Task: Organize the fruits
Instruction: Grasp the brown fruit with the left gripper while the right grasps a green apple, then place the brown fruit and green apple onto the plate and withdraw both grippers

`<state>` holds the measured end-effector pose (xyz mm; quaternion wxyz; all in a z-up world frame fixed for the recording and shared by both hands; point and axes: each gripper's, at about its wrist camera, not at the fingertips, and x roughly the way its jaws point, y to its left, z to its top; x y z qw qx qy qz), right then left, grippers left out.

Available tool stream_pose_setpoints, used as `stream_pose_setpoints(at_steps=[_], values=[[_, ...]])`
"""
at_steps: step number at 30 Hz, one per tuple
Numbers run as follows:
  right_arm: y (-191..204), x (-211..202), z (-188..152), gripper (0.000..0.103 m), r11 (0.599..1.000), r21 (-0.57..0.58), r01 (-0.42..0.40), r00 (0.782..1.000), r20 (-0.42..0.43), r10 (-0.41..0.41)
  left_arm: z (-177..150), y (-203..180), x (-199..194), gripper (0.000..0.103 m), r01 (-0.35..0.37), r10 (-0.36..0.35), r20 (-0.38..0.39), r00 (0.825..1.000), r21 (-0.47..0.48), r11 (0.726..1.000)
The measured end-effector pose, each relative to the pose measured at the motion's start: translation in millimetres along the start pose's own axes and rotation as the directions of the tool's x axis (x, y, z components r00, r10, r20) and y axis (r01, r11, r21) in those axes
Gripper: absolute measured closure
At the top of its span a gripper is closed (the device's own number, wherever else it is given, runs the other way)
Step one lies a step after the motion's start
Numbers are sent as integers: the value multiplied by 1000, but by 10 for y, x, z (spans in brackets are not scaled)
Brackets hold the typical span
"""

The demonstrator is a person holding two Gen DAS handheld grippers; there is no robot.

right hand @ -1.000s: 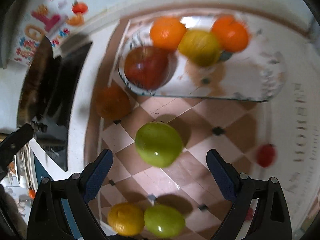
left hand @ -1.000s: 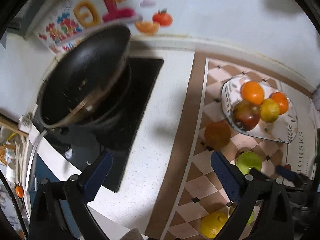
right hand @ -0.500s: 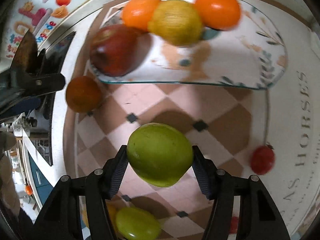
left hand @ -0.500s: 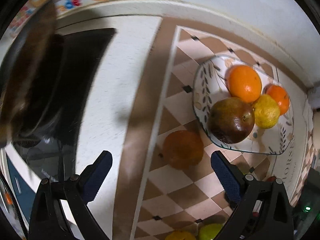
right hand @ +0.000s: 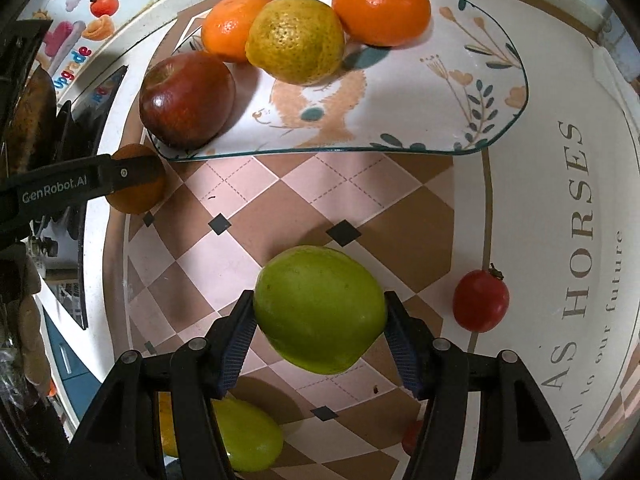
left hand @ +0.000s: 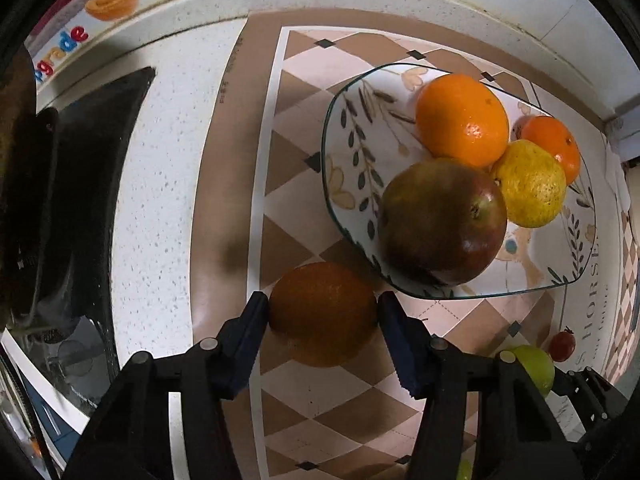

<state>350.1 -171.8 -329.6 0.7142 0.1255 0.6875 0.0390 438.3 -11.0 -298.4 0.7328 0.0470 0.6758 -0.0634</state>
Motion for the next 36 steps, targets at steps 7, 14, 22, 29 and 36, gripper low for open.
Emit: stream_pose_setpoints(at_steps=[7, 14, 22, 29, 36], values=[[-49, -4, -124, 38, 1000, 19, -24, 1000, -14, 24, -356, -128, -168, 49, 36, -37, 23, 999, 25, 999], [-86, -39, -162, 38, 998, 33, -44, 999, -13, 44, -781, -185, -59, 49, 55, -55, -17, 998, 30, 998], [-243, -591, -15, 38, 989, 83, -124, 988, 104, 115, -634, -246, -513, 49, 104, -106, 56, 993, 41, 994], [-601, -807, 679, 38, 984, 154, -89, 981, 182, 61, 185, -214, -879, 49, 97, -99, 117, 988, 25, 995], [-917, -546, 1012, 38, 983, 181, -39, 991, 133, 14, 912, -204, -670, 49, 36, -39, 81, 996, 31, 999]])
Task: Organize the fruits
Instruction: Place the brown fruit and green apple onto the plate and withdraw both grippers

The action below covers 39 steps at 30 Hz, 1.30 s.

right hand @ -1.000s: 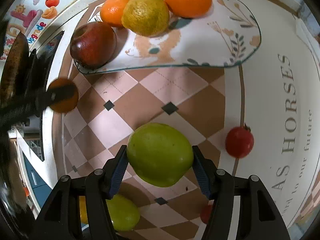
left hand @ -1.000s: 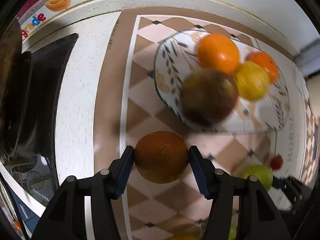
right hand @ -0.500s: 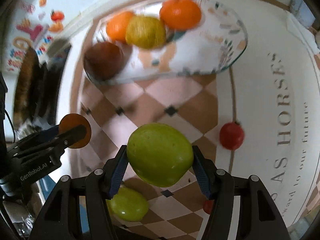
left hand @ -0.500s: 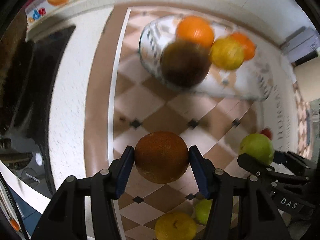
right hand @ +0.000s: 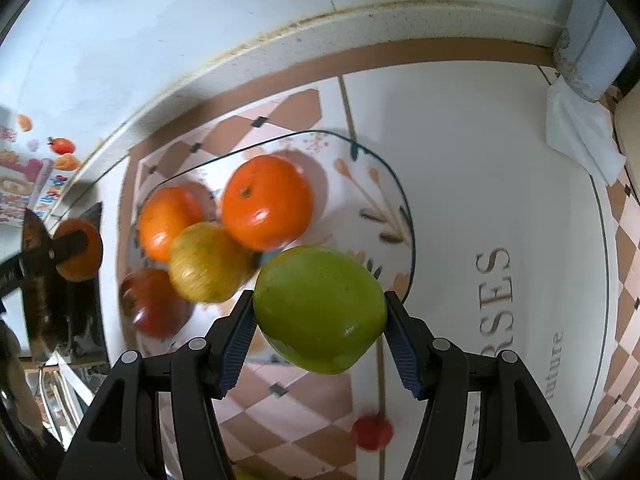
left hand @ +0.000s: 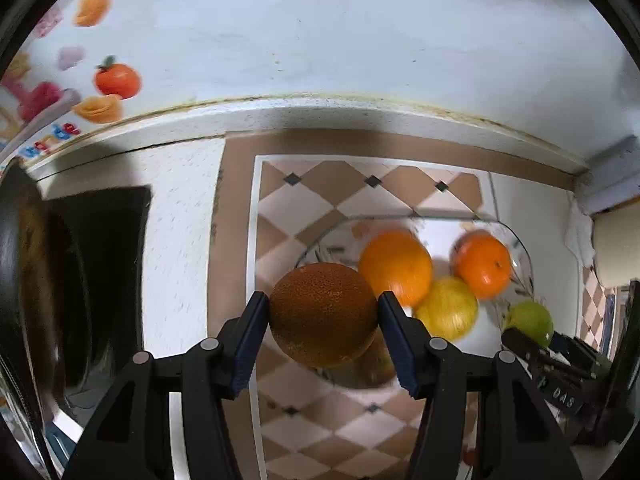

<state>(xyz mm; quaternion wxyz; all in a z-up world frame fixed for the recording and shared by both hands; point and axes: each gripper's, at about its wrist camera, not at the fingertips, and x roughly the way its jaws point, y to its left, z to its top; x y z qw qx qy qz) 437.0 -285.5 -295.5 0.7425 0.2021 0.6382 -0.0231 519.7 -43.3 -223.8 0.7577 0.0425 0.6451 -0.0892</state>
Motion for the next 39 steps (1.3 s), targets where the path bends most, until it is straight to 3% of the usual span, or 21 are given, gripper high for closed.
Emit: stream_pose_setpoints(at_steps=[8, 10, 12, 14, 17, 18, 27, 39], values=[[22, 170, 90, 38, 1000, 12, -7, 999, -53, 8, 221, -55, 460, 49, 18, -19, -132, 991, -8, 1000], [29, 162, 100, 28, 1000, 16, -23, 998, -50, 24, 224, -60, 510, 48, 5, -5, -151, 989, -2, 1000], [67, 124, 113, 12, 1000, 22, -17, 999, -39, 18, 232, -50, 538, 48, -1, 1, -161, 987, -1, 1000], [86, 73, 123, 10, 1000, 20, -6, 999, -33, 7, 230, -24, 520, 42, 1, -2, -159, 987, -6, 1000], [111, -23, 121, 10, 1000, 15, 17, 1000, -21, -16, 227, 27, 444, 18, -3, 0, -138, 990, -19, 1000], [127, -66, 109, 9, 999, 9, 35, 999, -13, -35, 222, 28, 435, 17, -6, 3, -132, 991, -21, 1000], [266, -532, -203, 7, 987, -42, 155, 985, 83, -152, -158, 100, -20, 14, -33, 33, -19, 999, -15, 999], [564, -1190, -929, 7, 983, -83, 163, 967, 210, -142, -1132, 74, -763, 14, -63, 63, 156, 986, -9, 998]])
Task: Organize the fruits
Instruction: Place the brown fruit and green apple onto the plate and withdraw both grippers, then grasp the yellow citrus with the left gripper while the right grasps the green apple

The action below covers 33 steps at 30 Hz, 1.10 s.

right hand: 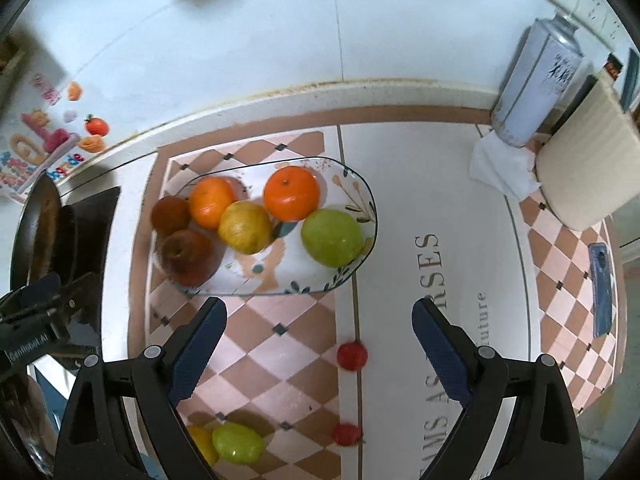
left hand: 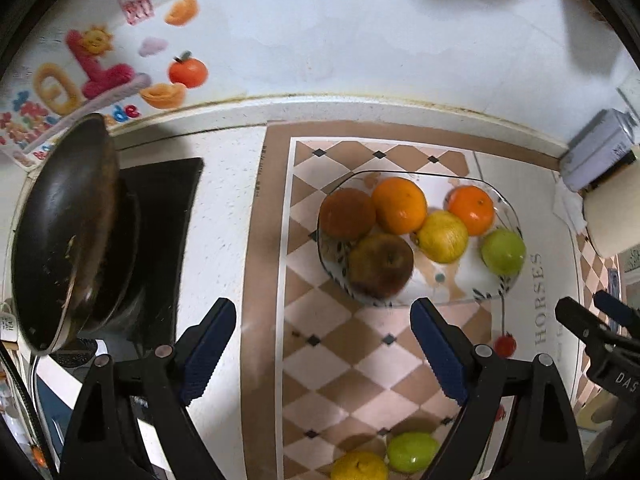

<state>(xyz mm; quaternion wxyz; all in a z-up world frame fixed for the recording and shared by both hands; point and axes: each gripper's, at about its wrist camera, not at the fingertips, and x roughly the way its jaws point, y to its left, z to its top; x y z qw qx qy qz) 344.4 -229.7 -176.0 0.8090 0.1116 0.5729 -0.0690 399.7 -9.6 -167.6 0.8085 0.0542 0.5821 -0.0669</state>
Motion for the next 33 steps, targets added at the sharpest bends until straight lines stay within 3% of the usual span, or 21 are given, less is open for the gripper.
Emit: stream_pose_setpoints(at_steps=[10, 23, 28, 33], values=[[117, -637, -469, 7, 999, -24, 24, 993, 119, -21, -480, -64, -649, 14, 1, -5, 133, 991, 30, 1000], [204, -1373, -964, 7, 999, -18, 27, 968, 248, -22, -903, -121, -1323, 14, 16, -33, 278, 960, 64, 998], [192, -1418, -1054, 7, 1000, 1, 5, 968, 250, -5, -999, -119, -1397, 14, 15, -34, 295, 955, 67, 998], [168, -1168, -1100, 7, 998, 22, -65, 984, 168, 61, -1022, -89, -1316, 14, 0, -18, 275, 961, 64, 998]])
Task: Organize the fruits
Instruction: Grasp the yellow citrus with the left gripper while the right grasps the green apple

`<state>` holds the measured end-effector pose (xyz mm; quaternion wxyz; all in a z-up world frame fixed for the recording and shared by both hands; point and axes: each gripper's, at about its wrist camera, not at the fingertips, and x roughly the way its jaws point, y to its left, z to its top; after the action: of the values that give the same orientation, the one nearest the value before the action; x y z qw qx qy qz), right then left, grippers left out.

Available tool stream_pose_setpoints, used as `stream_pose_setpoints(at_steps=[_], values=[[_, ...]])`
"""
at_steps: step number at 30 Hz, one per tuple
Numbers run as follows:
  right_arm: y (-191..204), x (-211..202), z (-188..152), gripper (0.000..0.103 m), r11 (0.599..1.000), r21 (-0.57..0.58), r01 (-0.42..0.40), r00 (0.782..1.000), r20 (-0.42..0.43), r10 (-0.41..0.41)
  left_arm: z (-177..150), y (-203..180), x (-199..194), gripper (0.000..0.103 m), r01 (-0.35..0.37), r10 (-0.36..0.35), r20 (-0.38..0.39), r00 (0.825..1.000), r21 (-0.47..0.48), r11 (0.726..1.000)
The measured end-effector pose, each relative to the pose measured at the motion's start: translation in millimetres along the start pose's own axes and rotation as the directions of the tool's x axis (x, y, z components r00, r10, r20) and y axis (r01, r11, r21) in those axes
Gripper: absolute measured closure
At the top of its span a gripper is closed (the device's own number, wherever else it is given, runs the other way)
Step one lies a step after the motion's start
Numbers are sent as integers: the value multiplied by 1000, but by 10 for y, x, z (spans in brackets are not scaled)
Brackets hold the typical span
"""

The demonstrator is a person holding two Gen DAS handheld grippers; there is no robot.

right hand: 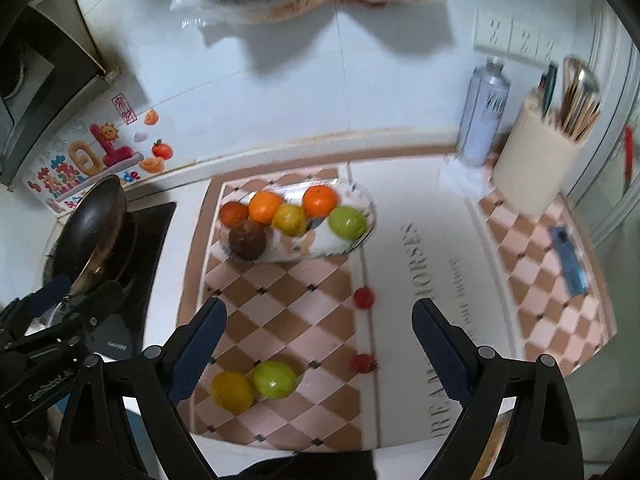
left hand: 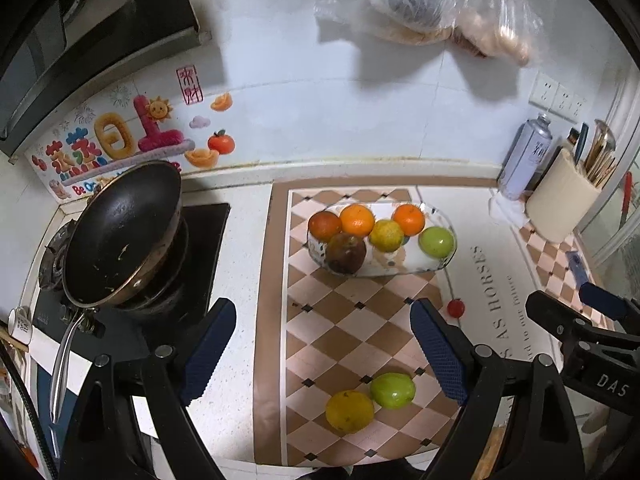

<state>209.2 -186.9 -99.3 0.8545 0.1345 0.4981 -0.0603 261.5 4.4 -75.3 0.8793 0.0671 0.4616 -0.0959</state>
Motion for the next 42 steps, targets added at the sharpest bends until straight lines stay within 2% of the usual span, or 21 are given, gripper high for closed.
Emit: stream_pose_setpoints(at_steps=[3, 4, 5, 8, 9, 11, 13, 16, 17, 18, 20, 23, 26, 28, 32, 34, 36, 38, 39, 40, 42], values=[[-43, 406, -116, 7, 997, 34, -74, 989, -125, 77, -68, 53, 167, 13, -21, 21, -43, 999, -3, 1000], [-56, 597, -174, 7, 995, 50, -92, 979, -177, 99, -97, 73, 255, 5, -37, 37, -68, 997, 1, 999], [-63, 747, -229, 7, 992, 63, -109, 969, -216, 120, -142, 100, 378, 2, -62, 62, -104, 993, 8, 998], [-80, 1303, -442, 7, 974, 134, -183, 911, -349, 219, -289, 167, 655, 2, -109, 111, -179, 978, 18, 994], [-87, 1489, -537, 7, 965, 162, -205, 886, -389, 254, -345, 203, 750, 2, -117, 118, -211, 970, 15, 993], [-101, 1786, -685, 10, 946, 231, -229, 836, -451, 312, -448, 287, 925, 2, -123, 117, -273, 955, -3, 992], [-135, 2045, -827, 16, 916, 317, -245, 785, -490, 380, -566, 373, 1091, 2, -105, 85, -342, 936, -38, 994], [-132, 2279, -962, 21, 885, 390, -254, 739, -512, 437, -701, 440, 1241, 2, -91, 50, -405, 913, -83, 992], [-102, 2330, -994, 27, 884, 393, -253, 730, -522, 441, -744, 455, 1288, 2, -91, 41, -425, 904, -96, 991], [-75, 2337, -1001, 32, 885, 393, -251, 731, -522, 439, -778, 460, 1327, 2, -89, 33, -441, 897, -106, 990], [-49, 2316, -970, 41, 904, 355, -237, 758, -515, 401, -833, 454, 1387, 2, -83, 17, -463, 886, -122, 989], [-116, 2261, -942, 41, 918, 334, -215, 779, -507, 368, -877, 421, 1435, 2, -61, -21, -484, 875, -154, 986], [-232, 2139, -886, 41, 952, 255, -170, 819, -501, 281, -888, 320, 1460, 2, -23, -58, -493, 868, -158, 987], [-293, 2118, -850, 41, 959, 235, -157, 824, -504, 259, -891, 255, 1511, 2, 0, -77, -508, 858, -149, 989], [-367, 2061, -824, 41, 973, 186, -133, 837, -505, 211, -980, 39, 1692, 2, 63, -116, -569, 814, -112, 992], [-393, 2062, -816, 41, 973, 191, -132, 839, -501, 212, -1042, -58, 1777, 2, 97, -139, -588, 797, -103, 990], [-414, 2075, -807, 41, 971, 194, -136, 841, -496, 217, -1104, -161, 1853, 7, 121, -141, -605, 784, -75, 990], [-445, 2078, -809, 41, 971, 193, -141, 842, -491, 221, -1147, -242, 1909, 33, 134, -135, -615, 777, -48, 990], [-444, 2079, -804, 41, 971, 191, -143, 844, -490, 221, -1163, -271, 1936, 39, 151, -152, -619, 770, -53, 987], [-467, 2059, -804, 41, 972, 187, -145, 845, -487, 220, -1168, -287, 1945, 41, 157, -159, -618, 770, -58, 986], [-491, 2030, -793, 41, 976, 166, -142, 854, -477, 206, -1147, -317, 1934, 42, 145, -133, -597, 791, -30, 989]])
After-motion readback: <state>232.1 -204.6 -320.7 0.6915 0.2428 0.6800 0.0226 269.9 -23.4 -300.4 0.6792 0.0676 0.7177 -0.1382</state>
